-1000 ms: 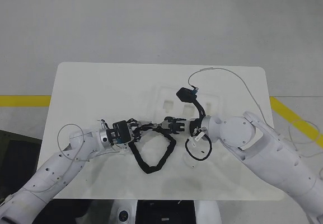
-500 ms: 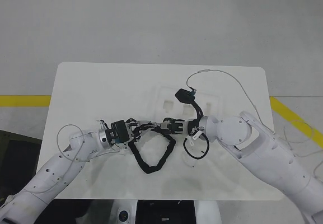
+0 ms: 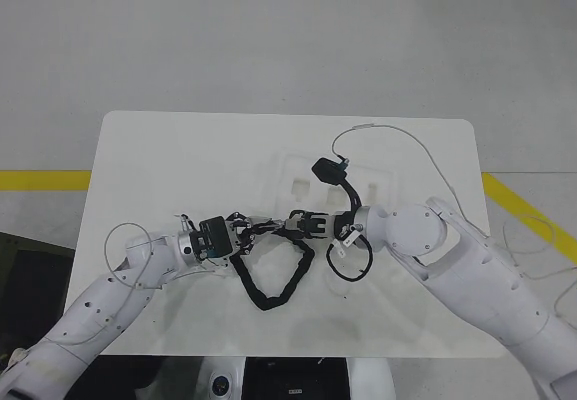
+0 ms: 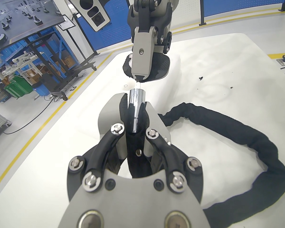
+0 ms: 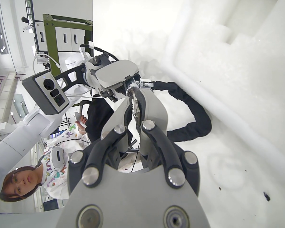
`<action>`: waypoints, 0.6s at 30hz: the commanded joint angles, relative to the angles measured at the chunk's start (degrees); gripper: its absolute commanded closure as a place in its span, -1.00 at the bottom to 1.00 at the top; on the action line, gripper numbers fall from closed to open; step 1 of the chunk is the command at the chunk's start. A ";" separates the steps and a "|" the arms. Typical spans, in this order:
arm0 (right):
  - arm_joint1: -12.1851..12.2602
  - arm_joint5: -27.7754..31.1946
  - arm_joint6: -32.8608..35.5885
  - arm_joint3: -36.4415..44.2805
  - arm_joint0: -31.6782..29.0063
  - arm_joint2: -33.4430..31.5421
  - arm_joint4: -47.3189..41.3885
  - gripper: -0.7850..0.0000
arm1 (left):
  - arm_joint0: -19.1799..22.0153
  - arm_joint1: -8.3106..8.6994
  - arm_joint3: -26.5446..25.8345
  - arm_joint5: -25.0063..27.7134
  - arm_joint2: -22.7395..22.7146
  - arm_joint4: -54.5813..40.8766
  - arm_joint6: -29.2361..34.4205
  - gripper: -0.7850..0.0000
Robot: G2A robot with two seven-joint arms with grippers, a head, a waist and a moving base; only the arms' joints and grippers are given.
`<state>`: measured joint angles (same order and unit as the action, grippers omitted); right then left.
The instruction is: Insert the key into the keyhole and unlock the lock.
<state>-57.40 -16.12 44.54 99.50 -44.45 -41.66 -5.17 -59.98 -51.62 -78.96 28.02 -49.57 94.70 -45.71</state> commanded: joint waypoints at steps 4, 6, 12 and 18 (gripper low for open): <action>-0.50 0.21 0.44 -0.79 0.12 0.09 -0.01 1.00 | 0.03 -0.26 0.24 -0.01 -0.22 0.33 -0.70 1.00; -0.71 0.19 0.55 -1.15 0.17 0.04 -0.09 1.00 | 0.02 -0.36 0.31 0.01 -0.31 0.57 -0.95 1.00; -1.12 0.76 1.08 -1.48 0.10 -0.58 -0.21 0.07 | -0.14 -0.56 0.58 0.19 -0.79 1.11 -1.53 1.00; -1.03 0.77 2.13 -0.17 -0.43 -2.18 0.42 -0.23 | -0.47 -0.69 0.78 0.40 -1.48 1.21 -1.73 1.00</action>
<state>-58.46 -15.30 46.50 99.16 -44.80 -43.63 -4.87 -60.42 -52.30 -78.19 28.39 -50.96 95.91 -47.44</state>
